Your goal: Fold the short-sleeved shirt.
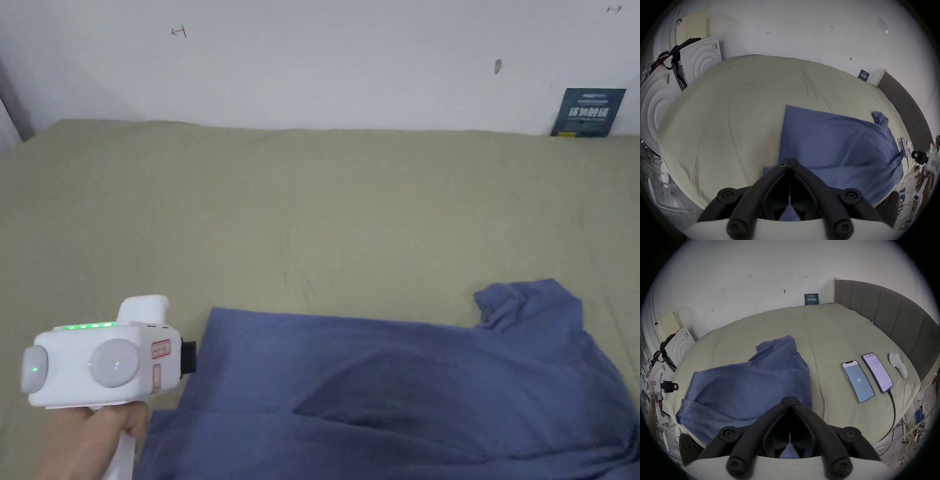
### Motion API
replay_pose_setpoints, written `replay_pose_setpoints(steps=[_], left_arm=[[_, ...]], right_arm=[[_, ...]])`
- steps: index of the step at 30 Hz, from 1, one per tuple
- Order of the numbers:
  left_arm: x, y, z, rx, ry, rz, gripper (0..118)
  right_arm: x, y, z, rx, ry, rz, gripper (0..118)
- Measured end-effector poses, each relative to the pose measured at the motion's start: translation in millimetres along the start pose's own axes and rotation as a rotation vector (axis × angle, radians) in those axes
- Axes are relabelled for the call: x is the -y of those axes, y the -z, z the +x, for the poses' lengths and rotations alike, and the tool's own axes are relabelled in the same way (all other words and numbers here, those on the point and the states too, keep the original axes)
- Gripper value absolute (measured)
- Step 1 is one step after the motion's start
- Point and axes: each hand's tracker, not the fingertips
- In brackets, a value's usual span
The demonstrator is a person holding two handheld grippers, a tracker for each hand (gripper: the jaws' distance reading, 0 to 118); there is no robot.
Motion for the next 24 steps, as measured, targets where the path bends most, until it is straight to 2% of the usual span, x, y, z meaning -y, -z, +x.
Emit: replay_pose_setpoints(steps=[1,2,3,5,12,13,14,15,16,17,18,19,20,21,22,24], left_arm=[[-8,9,4,-0.001,-0.002,-0.014,0],[-20,26,11,-0.012,0.018,-0.033,11],[-29,39,15,-0.033,0.04,-0.035,36],[-50,73,12,-0.071,0.069,-0.06,118],[-70,134,20,-0.128,0.059,-0.095,117],[-69,138,21,-0.134,0.068,-0.117,116],[-67,134,22,-0.134,0.067,-0.118,104],[-66,131,23,-0.073,0.039,-0.08,82],[-61,112,30,-0.049,0.026,-0.067,73],[-61,103,33,-0.093,0.061,-0.061,38],[-60,100,34,-0.055,0.084,-0.047,1],[-60,97,38,-0.008,0.058,-0.029,1],[-63,111,30,-0.059,0.067,-0.081,1],[-62,114,29,-0.052,0.069,-0.066,1],[-62,115,31,-0.055,0.07,-0.066,1],[-62,115,28,-0.059,0.077,-0.071,1]], right_arm=[[-5,14,8,-0.009,0.007,-0.018,0],[-11,23,10,0.0,-0.001,-0.021,0],[-17,32,13,0.009,-0.009,-0.027,0],[-26,48,11,0.028,-0.029,-0.034,0],[-48,99,24,0.05,-0.068,-0.088,0],[-46,99,15,0.062,-0.075,-0.086,0],[-48,103,16,0.065,-0.074,-0.092,0],[-50,106,18,0.066,-0.071,-0.095,0],[-55,111,21,0.065,-0.067,-0.098,0],[-57,127,34,0.073,-0.052,-0.104,0],[-61,135,40,0.075,-0.062,-0.102,0],[-67,140,43,0.079,-0.071,-0.094,8],[-73,146,46,0.086,-0.079,-0.092,50],[-79,157,48,0.093,-0.072,-0.117,98],[-83,169,54,0.079,-0.058,-0.17,118],[-94,186,62,0.078,-0.052,-0.161,115]])
